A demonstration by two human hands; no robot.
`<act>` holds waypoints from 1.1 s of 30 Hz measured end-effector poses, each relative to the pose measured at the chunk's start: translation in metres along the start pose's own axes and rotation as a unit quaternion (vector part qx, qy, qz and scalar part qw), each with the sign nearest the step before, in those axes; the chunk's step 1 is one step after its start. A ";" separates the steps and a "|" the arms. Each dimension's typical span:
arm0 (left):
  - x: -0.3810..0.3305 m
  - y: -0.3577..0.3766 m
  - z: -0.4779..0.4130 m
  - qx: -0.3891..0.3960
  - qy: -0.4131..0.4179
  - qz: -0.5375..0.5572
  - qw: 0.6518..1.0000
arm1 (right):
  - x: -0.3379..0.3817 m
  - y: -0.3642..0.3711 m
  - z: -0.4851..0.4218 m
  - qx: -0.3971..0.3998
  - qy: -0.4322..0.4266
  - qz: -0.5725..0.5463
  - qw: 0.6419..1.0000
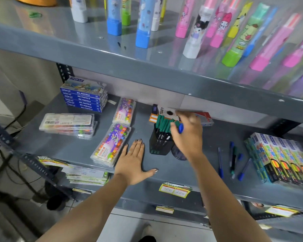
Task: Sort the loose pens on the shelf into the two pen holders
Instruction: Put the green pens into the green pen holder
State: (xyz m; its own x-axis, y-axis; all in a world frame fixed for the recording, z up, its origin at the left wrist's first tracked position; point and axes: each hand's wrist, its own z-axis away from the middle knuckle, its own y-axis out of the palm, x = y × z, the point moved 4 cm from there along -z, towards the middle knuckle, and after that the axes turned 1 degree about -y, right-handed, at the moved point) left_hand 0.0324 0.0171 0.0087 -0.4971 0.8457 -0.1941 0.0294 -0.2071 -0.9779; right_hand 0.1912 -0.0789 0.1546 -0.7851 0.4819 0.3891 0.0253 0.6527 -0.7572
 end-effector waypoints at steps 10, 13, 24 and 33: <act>-0.001 0.000 0.000 0.007 0.003 -0.014 1.000 | -0.183 -0.066 0.045 0.056 0.396 0.139 0.906; -0.001 0.000 -0.001 0.004 0.004 -0.014 1.000 | -0.210 -0.063 0.061 0.108 0.439 0.153 0.879; 0.000 0.001 -0.001 0.009 0.003 -0.015 1.000 | -0.224 -0.056 0.067 0.137 0.480 0.131 0.856; 0.000 0.001 0.000 0.003 0.006 -0.016 1.000 | -0.184 -0.084 0.052 -0.005 0.459 0.027 0.888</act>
State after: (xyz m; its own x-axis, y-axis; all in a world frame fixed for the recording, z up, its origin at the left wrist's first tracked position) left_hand 0.0329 0.0167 0.0075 -0.4878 0.8575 -0.1636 0.0081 -0.1830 -0.9831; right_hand 0.3016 -0.2527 0.1191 0.0532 0.7832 0.6194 0.0564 0.6170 -0.7850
